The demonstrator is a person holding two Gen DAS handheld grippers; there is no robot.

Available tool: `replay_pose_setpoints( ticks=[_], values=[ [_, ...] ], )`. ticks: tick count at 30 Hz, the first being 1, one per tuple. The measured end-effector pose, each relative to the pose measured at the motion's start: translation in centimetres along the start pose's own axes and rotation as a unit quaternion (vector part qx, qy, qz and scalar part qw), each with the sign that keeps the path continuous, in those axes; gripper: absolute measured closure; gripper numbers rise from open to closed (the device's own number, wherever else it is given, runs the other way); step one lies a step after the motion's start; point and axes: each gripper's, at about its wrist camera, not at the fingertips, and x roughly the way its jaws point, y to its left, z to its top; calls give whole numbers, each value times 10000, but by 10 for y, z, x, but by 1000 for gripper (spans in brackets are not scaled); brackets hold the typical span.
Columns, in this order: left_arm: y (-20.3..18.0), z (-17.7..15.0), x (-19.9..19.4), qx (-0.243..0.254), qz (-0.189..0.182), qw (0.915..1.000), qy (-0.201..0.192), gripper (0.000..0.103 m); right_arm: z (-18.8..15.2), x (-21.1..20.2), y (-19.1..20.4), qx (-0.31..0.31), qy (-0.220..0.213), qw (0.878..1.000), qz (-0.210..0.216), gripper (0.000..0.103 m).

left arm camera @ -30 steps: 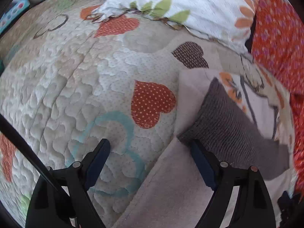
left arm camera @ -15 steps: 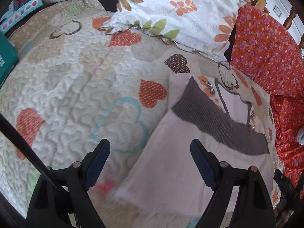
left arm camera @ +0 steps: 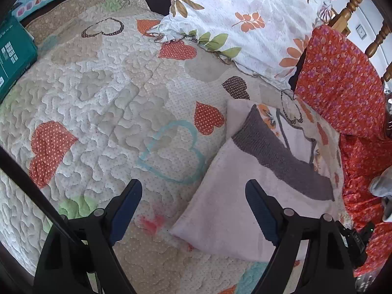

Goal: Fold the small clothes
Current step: 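Grasp the hem edge with the right tool, then lift the hem with the right tool and fold it toward the collar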

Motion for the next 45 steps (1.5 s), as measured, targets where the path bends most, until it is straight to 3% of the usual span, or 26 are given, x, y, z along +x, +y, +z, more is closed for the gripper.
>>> replay_pose_setpoints(
  ticks=[2, 4, 6, 7, 8, 9, 11, 16, 22, 26, 31, 39, 42, 45],
  values=[
    [1, 1, -1, -49, -72, 10000, 11, 18, 1, 13, 10, -38, 140, 9998, 161, 25],
    [2, 3, -3, -108, -180, 9998, 22, 18, 2, 20, 22, -181, 61, 9998, 0, 25],
    [2, 5, -4, -153, -235, 9996, 20, 18, 1, 23, 26, -212, -71, 9994, -255, 34],
    [2, 5, -5, -175, -244, 9995, 14, 18, 1, 22, 29, -230, -153, 9983, -521, 49],
    [3, 6, -6, -192, -245, 9995, 4, 18, 2, 21, 30, -227, -154, 9983, -512, 69],
    [3, 6, -8, -199, -227, 9995, -23, 18, 3, 20, 32, -166, -64, 9992, -355, 79],
    [3, 9, -12, -150, -148, 9997, -89, 18, 4, 12, 46, -194, -60, 9990, -396, 80],
    [12, 16, -21, -213, -89, 9996, -189, 18, 1, 1, 136, -1172, -62, 9922, -424, 82],
    [34, 25, -38, -599, -279, 9974, -298, 18, -23, 48, 240, -2021, 219, 9779, -493, 82],
    [50, 30, -47, -800, -291, 9956, -382, 18, -45, 89, 272, -2191, 531, 9727, -556, 82],
    [71, 34, -54, -1120, -416, 9920, -409, 18, -72, 137, 306, -2713, 848, 9542, -933, 82],
    [84, 37, -61, -1382, -564, 9876, -482, 18, -86, 148, 331, -2933, 852, 9446, -1201, 82],
    [85, 37, -61, -1413, -575, 9871, -476, 18, -93, 157, 344, -3099, 1062, 9376, -1168, 81],
    [87, 37, -60, -1426, -578, 9871, -453, 18, -104, 168, 352, -3208, 1462, 9329, -734, 58]
  ],
)
